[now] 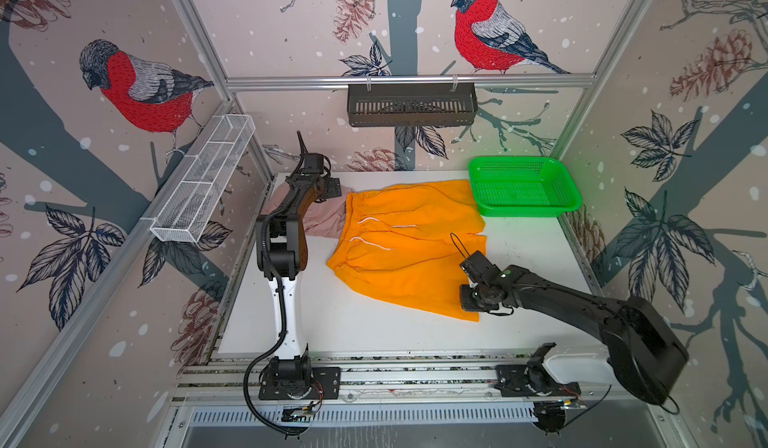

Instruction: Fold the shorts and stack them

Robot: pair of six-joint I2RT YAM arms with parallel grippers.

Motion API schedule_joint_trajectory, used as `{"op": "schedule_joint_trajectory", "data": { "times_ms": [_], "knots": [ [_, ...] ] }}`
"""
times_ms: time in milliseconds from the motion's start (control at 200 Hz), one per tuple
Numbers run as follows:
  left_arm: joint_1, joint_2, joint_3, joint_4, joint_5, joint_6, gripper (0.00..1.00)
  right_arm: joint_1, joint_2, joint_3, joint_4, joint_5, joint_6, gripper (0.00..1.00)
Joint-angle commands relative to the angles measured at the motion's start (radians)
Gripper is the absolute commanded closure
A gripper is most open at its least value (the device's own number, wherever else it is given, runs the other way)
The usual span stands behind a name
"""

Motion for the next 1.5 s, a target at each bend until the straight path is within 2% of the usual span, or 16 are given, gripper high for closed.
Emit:
{"op": "schedule_joint_trajectory", "data": {
  "times_ms": [0,60,200,340,655,755,800,860,945,1055,1201,1291,1406,1491],
  "knots": [
    [0.004,0.047,0.058,-0.032,-0.017,0.010,0.18,-0.029,-0.063,-0.011,-0.088,0.035,0.012,0.69],
    [0.004,0.084,0.093,-0.036,0.001,0.008,0.23,-0.038,-0.077,-0.009,-0.079,0.041,-0.003,0.67],
    [0.004,0.160,0.164,-0.073,0.072,0.022,0.44,-0.034,-0.088,0.005,-0.027,0.035,-0.027,0.62],
    [0.005,0.216,0.185,-0.065,0.103,0.019,0.46,-0.019,-0.128,0.009,0.029,0.041,-0.031,0.57],
    [0.042,0.264,0.209,0.048,0.084,-0.079,0.38,-0.016,-0.164,-0.023,0.046,0.067,-0.005,0.52],
    [0.052,0.268,0.214,0.090,0.104,-0.093,0.27,-0.015,-0.169,-0.031,0.066,0.070,-0.004,0.50],
    [0.053,0.267,0.223,0.097,0.124,-0.094,0.18,-0.015,-0.171,-0.029,0.077,0.071,-0.012,0.50],
    [0.052,0.255,0.231,0.092,0.164,-0.096,0.03,-0.016,-0.176,-0.022,0.095,0.077,-0.023,0.48],
    [0.050,0.207,0.210,0.082,0.210,-0.113,0.02,-0.022,-0.180,-0.011,0.119,0.084,-0.043,0.45],
    [0.049,0.082,0.103,0.069,0.205,-0.136,0.02,-0.055,-0.181,0.006,0.154,0.093,-0.069,0.42],
    [0.044,-0.141,-0.153,0.134,0.217,-0.191,0.02,-0.128,-0.177,0.026,0.184,0.039,-0.089,0.41],
    [0.028,-0.289,-0.331,0.196,0.230,-0.245,0.02,-0.153,-0.173,0.065,0.100,-0.001,-0.072,0.40],
    [-0.002,-0.470,-0.553,0.248,0.232,-0.304,0.02,-0.178,-0.173,0.099,-0.079,-0.145,-0.048,0.36],
    [-0.013,-0.597,-0.724,0.290,0.233,-0.341,0.02,-0.171,-0.207,0.051,-0.117,-0.229,-0.005,0.36]
  ]
}}
